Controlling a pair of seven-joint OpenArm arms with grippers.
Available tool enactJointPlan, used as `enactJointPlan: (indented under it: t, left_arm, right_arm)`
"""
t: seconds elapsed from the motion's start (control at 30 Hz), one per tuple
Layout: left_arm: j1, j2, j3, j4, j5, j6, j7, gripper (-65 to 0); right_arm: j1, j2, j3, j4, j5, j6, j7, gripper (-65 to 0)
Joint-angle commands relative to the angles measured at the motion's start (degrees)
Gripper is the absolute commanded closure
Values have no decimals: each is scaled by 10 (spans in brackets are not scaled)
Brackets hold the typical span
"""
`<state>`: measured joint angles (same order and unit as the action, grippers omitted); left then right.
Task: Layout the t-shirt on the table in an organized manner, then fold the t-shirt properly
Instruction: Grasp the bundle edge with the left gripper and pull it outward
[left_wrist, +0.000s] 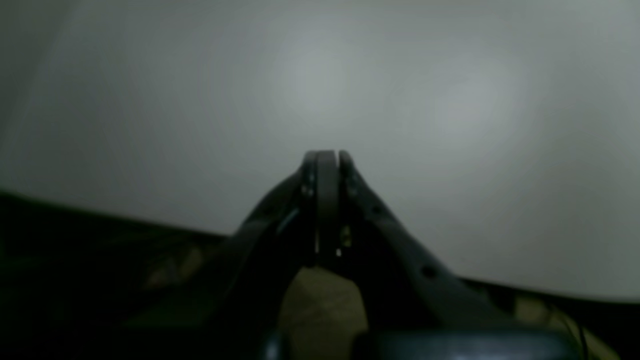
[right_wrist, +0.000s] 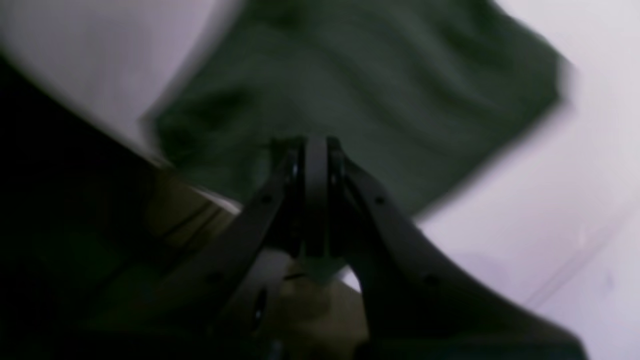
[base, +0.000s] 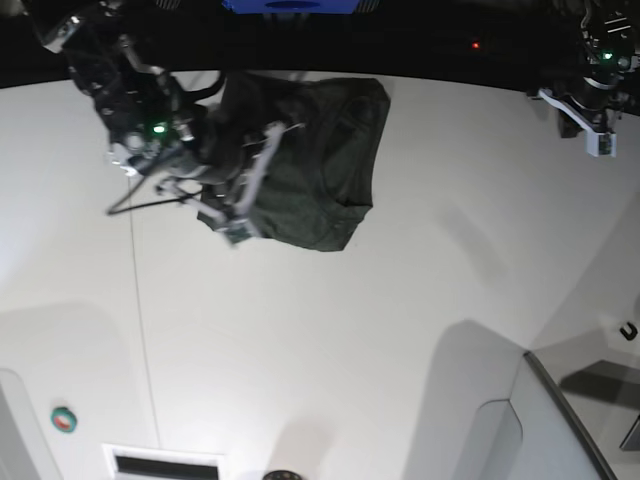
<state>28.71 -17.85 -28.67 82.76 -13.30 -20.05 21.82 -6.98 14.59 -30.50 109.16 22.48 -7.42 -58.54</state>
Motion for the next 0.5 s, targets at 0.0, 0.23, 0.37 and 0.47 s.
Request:
enactJointPlan:
  t: [0.0, 0.23, 0.37, 0.47]
  left_arm:
    - [-3, 7, 8, 12, -5, -21, -9, 0]
    - [-72, 105, 30, 31, -9, -36, 4, 0]
    - [-103, 116, 62, 34, -84, -37, 76, -327]
    - [-108, 87, 122, 31, -200, -38, 82, -359]
  right_arm:
    - [-4, 5, 12, 10, 5, -2, 26, 0]
    - [-33, 42, 26, 9, 5, -2, 61, 0]
    - [-44, 55, 23, 9, 5, -2, 63, 0]
    - [-48, 56, 23, 6, 5, -2, 64, 0]
